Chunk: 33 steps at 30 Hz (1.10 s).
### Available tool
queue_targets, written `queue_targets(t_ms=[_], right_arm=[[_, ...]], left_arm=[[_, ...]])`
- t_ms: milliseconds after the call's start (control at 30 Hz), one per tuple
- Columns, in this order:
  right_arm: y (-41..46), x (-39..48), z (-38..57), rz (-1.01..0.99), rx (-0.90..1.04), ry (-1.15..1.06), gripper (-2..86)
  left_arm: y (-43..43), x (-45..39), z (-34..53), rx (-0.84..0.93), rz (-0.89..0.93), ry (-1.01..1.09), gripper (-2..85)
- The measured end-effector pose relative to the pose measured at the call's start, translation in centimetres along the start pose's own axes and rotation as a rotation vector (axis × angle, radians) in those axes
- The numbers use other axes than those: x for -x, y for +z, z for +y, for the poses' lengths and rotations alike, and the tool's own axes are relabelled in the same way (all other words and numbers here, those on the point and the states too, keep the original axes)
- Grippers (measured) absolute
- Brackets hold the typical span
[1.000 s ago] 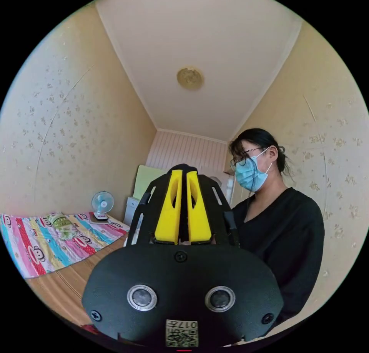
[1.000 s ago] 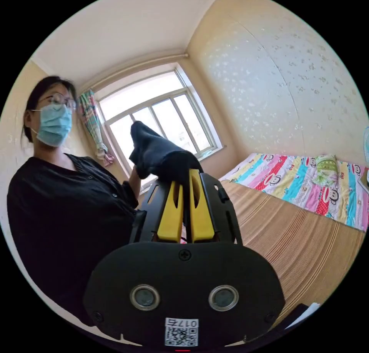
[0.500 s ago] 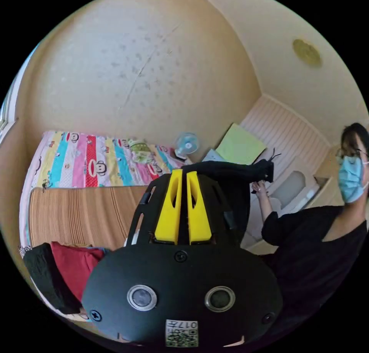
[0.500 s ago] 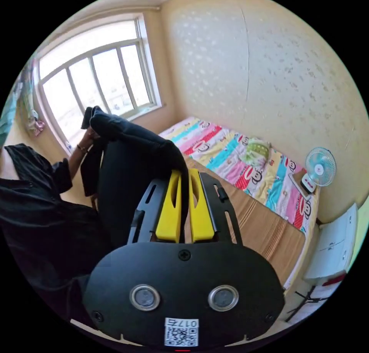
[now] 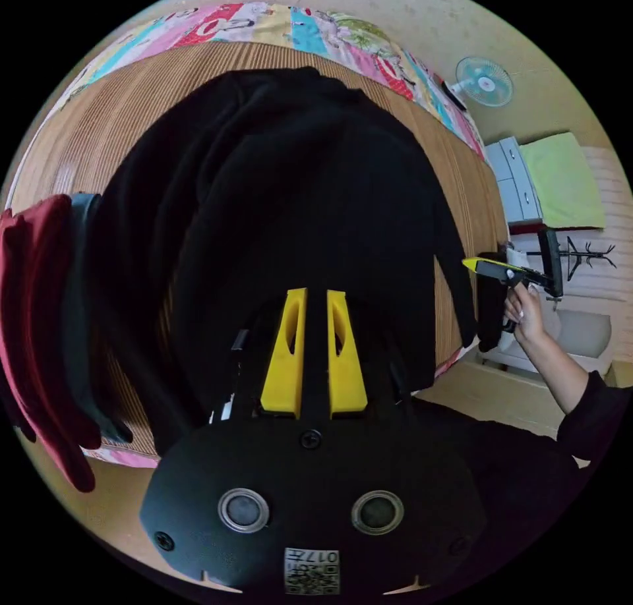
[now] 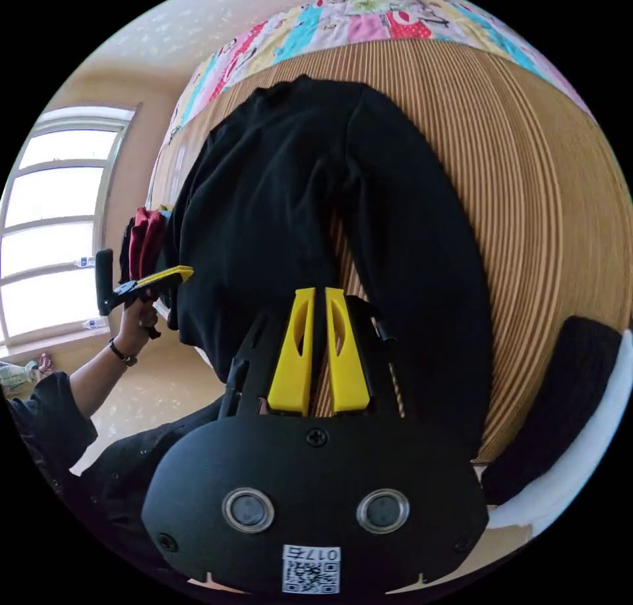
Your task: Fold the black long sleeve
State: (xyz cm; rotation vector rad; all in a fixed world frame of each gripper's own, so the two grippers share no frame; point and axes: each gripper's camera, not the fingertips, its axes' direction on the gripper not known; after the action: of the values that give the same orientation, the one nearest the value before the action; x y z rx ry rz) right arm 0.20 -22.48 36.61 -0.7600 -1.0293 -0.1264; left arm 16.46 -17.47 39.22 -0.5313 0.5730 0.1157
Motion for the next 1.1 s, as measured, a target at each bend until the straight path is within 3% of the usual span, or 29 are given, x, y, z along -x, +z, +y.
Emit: queue_targets(t_ms=[67, 100, 200, 300, 400, 567, 700, 800, 933, 967, 1100], right_arm=[[4.1, 0.3, 0.8, 0.010, 0.154, -0.087, 1.2], [6.3, 0.6, 1.6, 0.103, 0.253, -0.160, 1.1], [6.2, 0.5, 3.4, 0.253, 0.281, -0.350, 0.7], [3.8, -3.2, 3.2, 0.388, 0.330, -0.306, 0.5], [1.6, -7.2, 3.2, 0.536, 0.380, -0.244, 0.4], [0.2, -10.5, 3.5, 0.466, 0.455, -0.221, 0.5], [-0.1, -11.1, 3.7, 0.439, 0.435, -0.158, 0.5], [-0.2, -10.4, 4.2, 0.425, 0.424, -0.162, 0.5], [-0.8, -9.1, 5.0, 0.421, 0.410, -0.197, 0.4], [-1.0, -9.0, 5.1, 0.423, 0.404, -0.199, 0.4], [-2.4, -8.8, 5.2, 0.358, 0.333, -0.164, 0.3]], left_arm=[[2.0, 0.6, 2.0, 0.009, 0.010, -0.034, 6.0], [1.8, 0.7, 3.5, -0.071, 0.022, -0.058, 5.8], [2.3, 0.6, 4.7, -0.032, 0.065, -0.089, 5.2], [2.6, 0.3, 5.4, 0.093, 0.229, 0.009, 5.1], [-0.6, 2.1, 7.7, 0.026, 0.149, -0.013, 4.9], [-8.5, 10.1, 12.7, -0.222, -0.103, -0.265, 8.1], [-9.3, 15.9, 14.4, -0.170, -0.269, -0.365, 13.1], [-6.5, 19.9, 14.4, -0.023, -0.238, -0.419, 12.0], [-7.1, 22.9, 15.1, 0.020, -0.111, -0.434, 6.2], [-9.1, 23.5, 15.7, -0.010, -0.071, -0.432, 4.4], [-21.4, 22.5, 17.8, -0.206, -0.211, -0.353, 3.7]])
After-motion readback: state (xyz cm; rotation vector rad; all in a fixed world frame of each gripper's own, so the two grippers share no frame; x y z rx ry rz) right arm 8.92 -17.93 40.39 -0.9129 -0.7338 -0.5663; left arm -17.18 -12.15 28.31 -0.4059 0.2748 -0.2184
